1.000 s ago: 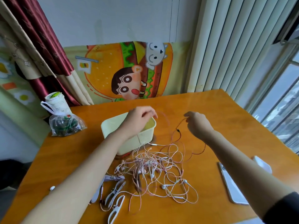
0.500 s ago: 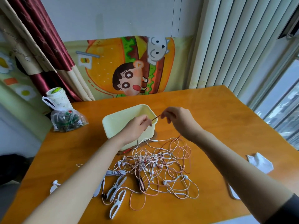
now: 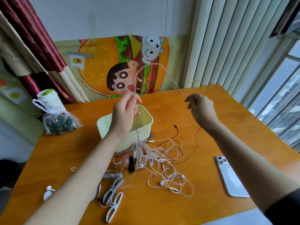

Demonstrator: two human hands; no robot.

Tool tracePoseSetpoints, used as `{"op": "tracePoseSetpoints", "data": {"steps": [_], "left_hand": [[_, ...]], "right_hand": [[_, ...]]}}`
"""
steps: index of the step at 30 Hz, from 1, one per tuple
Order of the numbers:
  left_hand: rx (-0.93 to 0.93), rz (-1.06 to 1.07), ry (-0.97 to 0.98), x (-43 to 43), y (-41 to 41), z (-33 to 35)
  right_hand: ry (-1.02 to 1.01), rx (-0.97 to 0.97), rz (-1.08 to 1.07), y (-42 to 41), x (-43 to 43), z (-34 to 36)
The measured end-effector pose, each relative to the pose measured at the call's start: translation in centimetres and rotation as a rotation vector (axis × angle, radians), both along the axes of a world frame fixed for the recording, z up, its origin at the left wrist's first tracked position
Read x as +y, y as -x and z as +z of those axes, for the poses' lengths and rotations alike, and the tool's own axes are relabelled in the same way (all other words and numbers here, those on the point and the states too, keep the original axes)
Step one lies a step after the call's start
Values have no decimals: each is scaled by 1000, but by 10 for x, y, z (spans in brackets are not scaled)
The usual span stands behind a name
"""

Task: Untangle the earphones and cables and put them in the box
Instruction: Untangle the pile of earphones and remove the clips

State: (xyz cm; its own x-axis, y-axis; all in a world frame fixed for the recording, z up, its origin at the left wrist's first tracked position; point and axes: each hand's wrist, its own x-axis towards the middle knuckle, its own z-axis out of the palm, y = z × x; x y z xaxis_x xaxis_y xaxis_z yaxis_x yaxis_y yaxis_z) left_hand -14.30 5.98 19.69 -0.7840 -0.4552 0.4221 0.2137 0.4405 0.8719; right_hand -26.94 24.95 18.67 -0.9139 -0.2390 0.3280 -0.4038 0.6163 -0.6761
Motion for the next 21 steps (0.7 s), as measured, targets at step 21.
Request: {"op": "tracePoseSetpoints", "data": {"steps": [21], "left_hand": [[-537,-354,352,4,14,-10]], "right_hand": [[-135,373,319,-64,-38,-1]]}}
